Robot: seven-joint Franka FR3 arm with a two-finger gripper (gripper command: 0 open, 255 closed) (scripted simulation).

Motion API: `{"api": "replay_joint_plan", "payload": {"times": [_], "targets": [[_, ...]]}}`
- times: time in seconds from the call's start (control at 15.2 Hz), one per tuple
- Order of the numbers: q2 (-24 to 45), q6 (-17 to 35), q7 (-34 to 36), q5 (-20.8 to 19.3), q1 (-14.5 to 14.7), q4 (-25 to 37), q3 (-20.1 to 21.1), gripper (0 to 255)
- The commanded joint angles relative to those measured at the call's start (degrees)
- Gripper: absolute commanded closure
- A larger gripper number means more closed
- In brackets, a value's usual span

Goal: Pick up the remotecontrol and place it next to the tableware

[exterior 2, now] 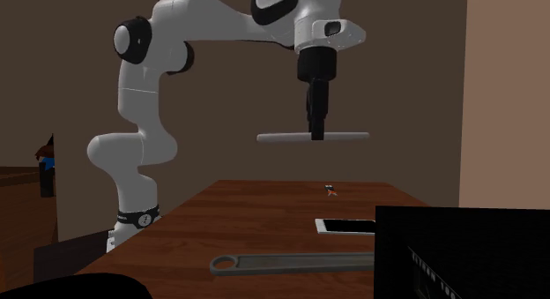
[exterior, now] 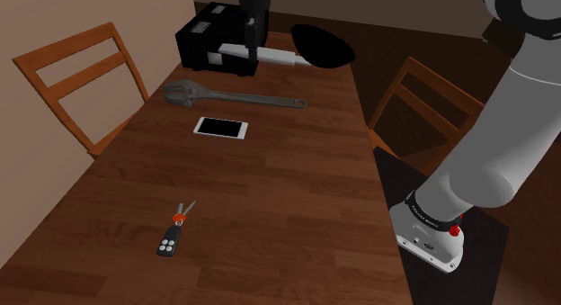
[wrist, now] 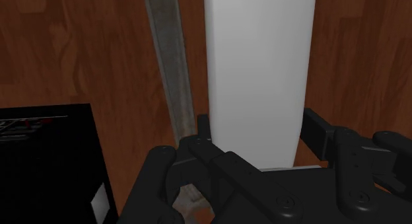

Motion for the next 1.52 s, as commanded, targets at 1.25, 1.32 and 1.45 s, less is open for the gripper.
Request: {"api": "replay_joint_plan", "payload": {"times": [1.25,1.32,1.45], "targets": [[18.0,-7.5,-22.6,-0.4,-13.4,25.9,-8.2,255],[17.7,-6.5,-22.6,-0.3,-13.5,24.7,-8.2,255],[17.3,-4.7,-22.6,-0.3,-13.6,22.4,-8.2,255]]}}
